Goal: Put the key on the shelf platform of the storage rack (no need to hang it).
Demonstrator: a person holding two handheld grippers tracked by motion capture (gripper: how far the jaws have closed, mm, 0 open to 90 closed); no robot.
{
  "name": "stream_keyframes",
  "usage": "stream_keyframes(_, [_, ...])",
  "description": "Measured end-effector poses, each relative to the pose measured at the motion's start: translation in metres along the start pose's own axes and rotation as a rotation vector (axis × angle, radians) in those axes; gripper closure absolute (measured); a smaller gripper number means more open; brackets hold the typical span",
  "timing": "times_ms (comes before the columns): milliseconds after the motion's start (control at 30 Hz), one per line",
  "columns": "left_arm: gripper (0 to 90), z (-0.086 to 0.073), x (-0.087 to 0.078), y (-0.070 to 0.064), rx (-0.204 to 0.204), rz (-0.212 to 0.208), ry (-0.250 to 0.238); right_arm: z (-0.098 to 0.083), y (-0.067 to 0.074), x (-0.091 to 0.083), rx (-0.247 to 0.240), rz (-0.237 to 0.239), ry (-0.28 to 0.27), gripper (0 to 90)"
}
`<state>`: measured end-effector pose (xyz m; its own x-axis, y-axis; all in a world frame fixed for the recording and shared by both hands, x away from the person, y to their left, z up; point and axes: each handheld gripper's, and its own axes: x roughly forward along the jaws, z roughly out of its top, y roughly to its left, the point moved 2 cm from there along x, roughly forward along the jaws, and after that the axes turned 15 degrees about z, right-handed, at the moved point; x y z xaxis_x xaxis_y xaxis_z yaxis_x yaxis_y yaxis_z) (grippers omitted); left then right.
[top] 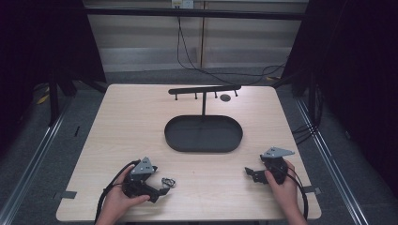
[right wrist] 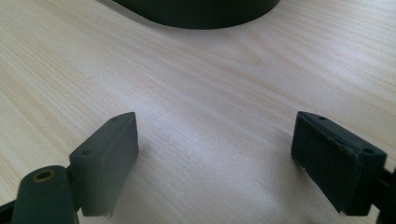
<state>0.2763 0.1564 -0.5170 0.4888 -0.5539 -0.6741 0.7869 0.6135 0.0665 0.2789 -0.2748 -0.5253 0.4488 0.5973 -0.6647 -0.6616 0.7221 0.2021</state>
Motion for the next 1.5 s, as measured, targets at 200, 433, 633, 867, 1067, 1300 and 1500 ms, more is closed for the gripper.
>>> stream_keyframes(200, [16.9, 0.009, 0.008, -0.013, 0.039, -0.024, -0.002, 0.0, 0.0, 0.0, 0.0, 0.001, 0.0, 14.5])
stream_keyframes(433, [32.5, 0.009, 0.008, -0.013, 0.042, -0.022, 0.007, 0.0, 0.0, 0.0, 0.0, 0.0, 0.0, 14.5])
stream_keyframes(633, [39.8, 0.009, 0.008, -0.014, 0.076, 0.008, -0.003, 0.0, 0.0, 0.0, 0.0, 0.0, 0.0, 14.5])
stream_keyframes(867, [53.1, 0.012, 0.006, -0.018, 0.101, 0.012, 0.019, 0.0, 0.0, 0.0, 0.0, 0.0, 0.0, 14.5])
stream_keyframes(1067, [57.6, 0.014, 0.006, -0.02, 0.084, 0.021, 0.033, 0.0, 0.0, 0.0, 0.0, 0.0, 0.0, 14.5])
stream_keyframes(1300, [61.1, 0.016, 0.006, -0.018, 0.076, 0.024, 0.053, 0.0, 0.0, 0.0, 0.0, 0.003, -0.001, 14.5])
stream_keyframes(1500, [61.1, 0.018, 0.002, -0.013, 0.025, 0.029, 0.011, 0.0, 0.0, 0.0, 0.0, 0.001, 0.0, 14.5])
